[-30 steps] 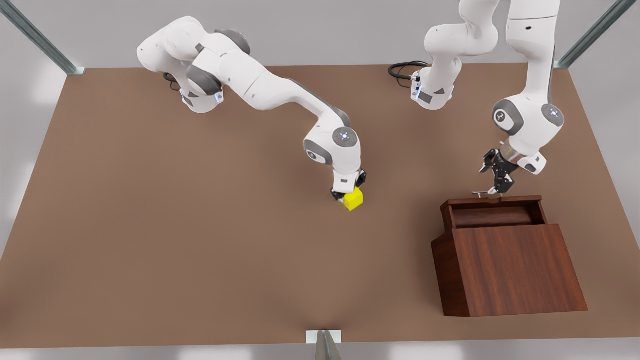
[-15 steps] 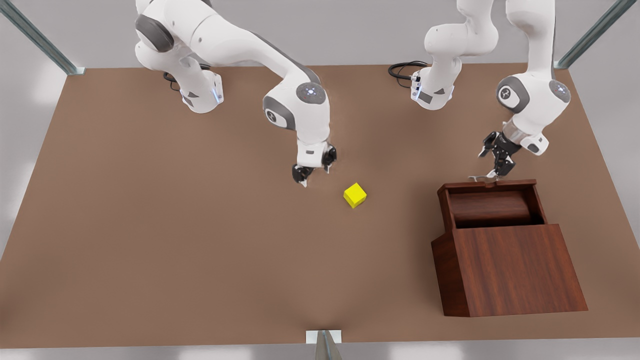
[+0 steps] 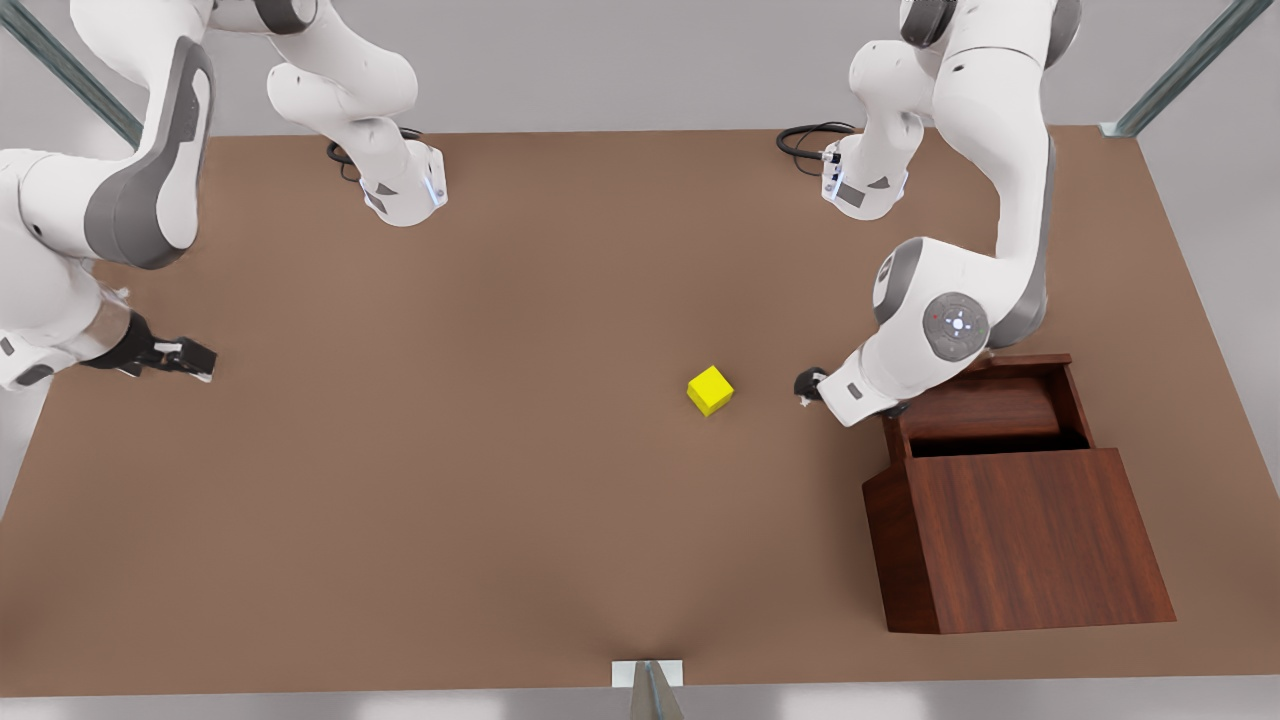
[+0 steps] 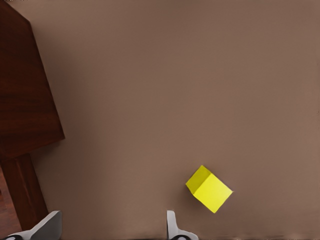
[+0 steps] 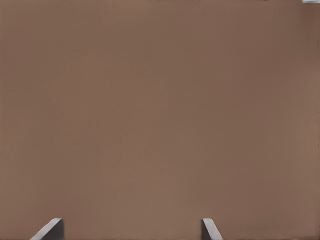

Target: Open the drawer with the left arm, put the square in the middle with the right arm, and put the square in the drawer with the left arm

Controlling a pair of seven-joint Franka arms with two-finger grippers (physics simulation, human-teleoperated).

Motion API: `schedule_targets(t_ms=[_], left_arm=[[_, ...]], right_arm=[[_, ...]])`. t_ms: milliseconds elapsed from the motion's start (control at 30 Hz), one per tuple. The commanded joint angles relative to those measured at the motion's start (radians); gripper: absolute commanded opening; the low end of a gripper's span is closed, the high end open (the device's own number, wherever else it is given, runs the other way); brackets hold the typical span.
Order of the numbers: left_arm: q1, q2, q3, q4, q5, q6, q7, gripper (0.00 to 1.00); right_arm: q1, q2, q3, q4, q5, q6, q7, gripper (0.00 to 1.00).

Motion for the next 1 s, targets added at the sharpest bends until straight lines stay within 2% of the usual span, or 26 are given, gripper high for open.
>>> schedule_targets(t_ms=[0, 67, 200, 333, 400, 467, 567, 967], left_arm=[[-0.006, 0.006, -0.007, 0.001, 0.024, -0.005, 0.037, 1.0], [-0.035, 0.039, -0.036, 0.004, 0.029, 0.011, 0.078, 1.0], [-0.148, 0.119, -0.038, 0.006, 0.047, 0.218, 0.112, 1.0], [-0.25, 0.159, -0.034, -0.014, 0.1, 0.26, 0.098, 1.0], [-0.251, 0.156, -0.034, -0.057, 0.193, 0.281, 0.097, 1.0], [-0.262, 0.125, -0.034, -0.19, 0.195, 0.401, 0.095, 1.0], [-0.296, 0.102, -0.034, -0.287, 0.193, 0.49, 0.075, 1.0], [-0.316, 0.136, -0.019, -0.376, 0.314, 0.587, 0.075, 1.0]], right_arm=[[0.014, 0.0, 0.001, 0.004, 0.009, 0.001, 0.0, 1.0], [0.017, -0.008, -0.001, 0.003, 0.009, -0.02, 0.002, 1.0], [0.008, -0.032, -0.017, 0.036, 0.044, -0.112, 0.002, 1.0], [0.012, -0.032, -0.044, 0.047, 0.067, -0.111, 0.0, 1.0], [0.02, -0.031, -0.042, 0.064, 0.067, -0.111, 0.0, 1.0], [0.025, -0.001, -0.036, 0.066, 0.066, -0.097, 0.0, 1.0], [0.023, 0.0, -0.039, 0.089, 0.058, -0.092, 0.0, 1.0], [0.025, 0.018, -0.037, 0.098, 0.064, -0.085, -0.002, 1.0]])
